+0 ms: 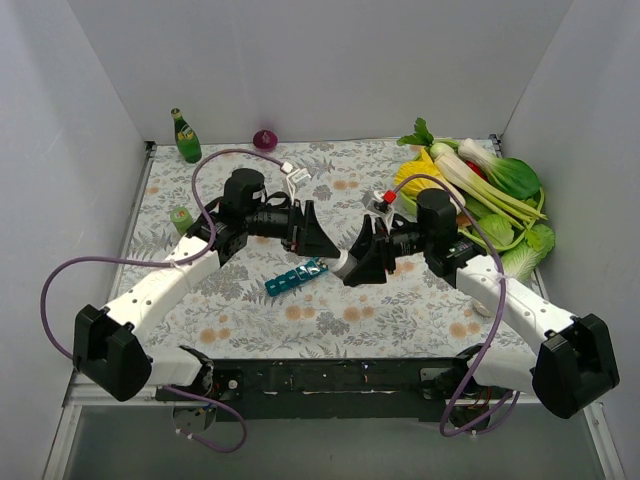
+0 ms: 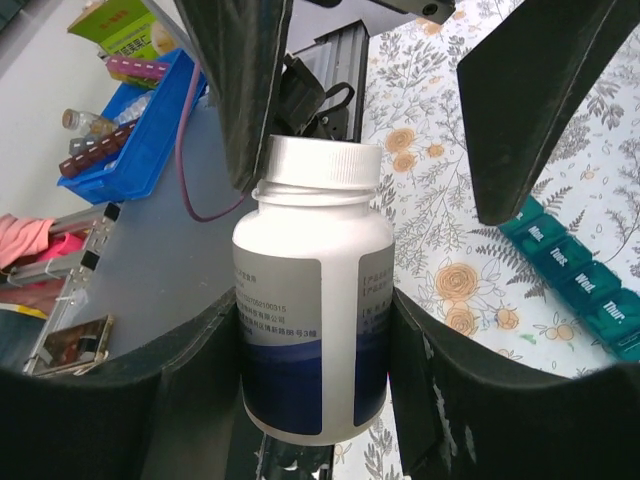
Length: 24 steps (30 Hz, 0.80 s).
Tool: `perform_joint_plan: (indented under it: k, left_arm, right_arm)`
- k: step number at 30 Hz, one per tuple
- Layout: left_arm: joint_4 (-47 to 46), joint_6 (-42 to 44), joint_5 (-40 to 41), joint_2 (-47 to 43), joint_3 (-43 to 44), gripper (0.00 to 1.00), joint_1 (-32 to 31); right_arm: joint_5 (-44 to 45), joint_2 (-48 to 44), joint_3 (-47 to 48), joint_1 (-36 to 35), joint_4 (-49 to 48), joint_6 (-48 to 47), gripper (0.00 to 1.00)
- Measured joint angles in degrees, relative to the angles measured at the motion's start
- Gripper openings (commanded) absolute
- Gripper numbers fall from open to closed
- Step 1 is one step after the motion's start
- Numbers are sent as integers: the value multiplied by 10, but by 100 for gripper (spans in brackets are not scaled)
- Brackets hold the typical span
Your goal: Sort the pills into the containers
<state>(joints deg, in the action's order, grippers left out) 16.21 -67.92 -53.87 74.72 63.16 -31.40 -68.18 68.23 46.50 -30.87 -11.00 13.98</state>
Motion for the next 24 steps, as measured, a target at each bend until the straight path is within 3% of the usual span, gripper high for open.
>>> perform_joint_plan:
  k: [14, 24]
  left_arm:
    - [-37, -75, 37, -114, -19, 98, 36]
    - [-2, -177, 125, -124, -45, 93, 36]
  right_arm:
    - [11, -9, 40, 0, 91, -136, 1]
    - [168, -9, 129, -14, 249, -347, 1]
